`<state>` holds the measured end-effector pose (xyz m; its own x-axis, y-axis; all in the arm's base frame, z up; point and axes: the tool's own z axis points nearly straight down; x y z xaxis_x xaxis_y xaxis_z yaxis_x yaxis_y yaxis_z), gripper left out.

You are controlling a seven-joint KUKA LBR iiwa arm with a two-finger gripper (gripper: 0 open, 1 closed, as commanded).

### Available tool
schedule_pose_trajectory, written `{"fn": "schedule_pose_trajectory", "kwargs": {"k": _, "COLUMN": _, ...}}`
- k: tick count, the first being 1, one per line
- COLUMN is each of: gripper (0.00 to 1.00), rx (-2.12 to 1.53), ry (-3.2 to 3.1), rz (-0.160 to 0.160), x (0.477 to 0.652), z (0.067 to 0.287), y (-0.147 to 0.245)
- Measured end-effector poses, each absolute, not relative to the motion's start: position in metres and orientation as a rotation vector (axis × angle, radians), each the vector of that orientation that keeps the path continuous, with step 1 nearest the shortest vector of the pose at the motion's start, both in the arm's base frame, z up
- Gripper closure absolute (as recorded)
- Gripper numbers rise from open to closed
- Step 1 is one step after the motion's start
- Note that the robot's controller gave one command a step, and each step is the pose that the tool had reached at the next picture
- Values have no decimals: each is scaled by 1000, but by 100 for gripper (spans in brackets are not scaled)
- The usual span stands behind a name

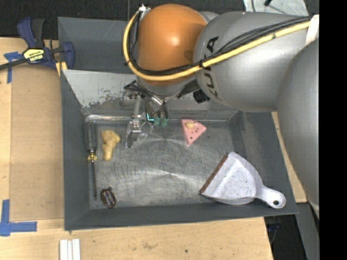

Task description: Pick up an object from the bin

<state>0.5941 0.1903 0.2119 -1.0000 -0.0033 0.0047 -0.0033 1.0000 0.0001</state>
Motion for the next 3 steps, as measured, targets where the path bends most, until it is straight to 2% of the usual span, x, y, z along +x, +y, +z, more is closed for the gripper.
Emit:
{"fn": "schedule_pose_trajectory", "kwargs": {"k": 1, "gripper": 0, "rx": 1, "ry": -3145, "rz": -3, "x": 596, "z": 217, "y": 189}}
{"fn": "schedule_pose_trajectory", "kwargs": {"k": 2, "gripper": 0, "rx": 76, "ry": -3151, "rz": -3, "x": 587, "z": 182, "y": 204}}
{"fn": "schedule_pose_trajectory", "kwargs": {"k": 3, "gripper": 0, "rx": 237, "ry": -3139, "rz": -3, "x": 578, "z": 124, "y": 219}}
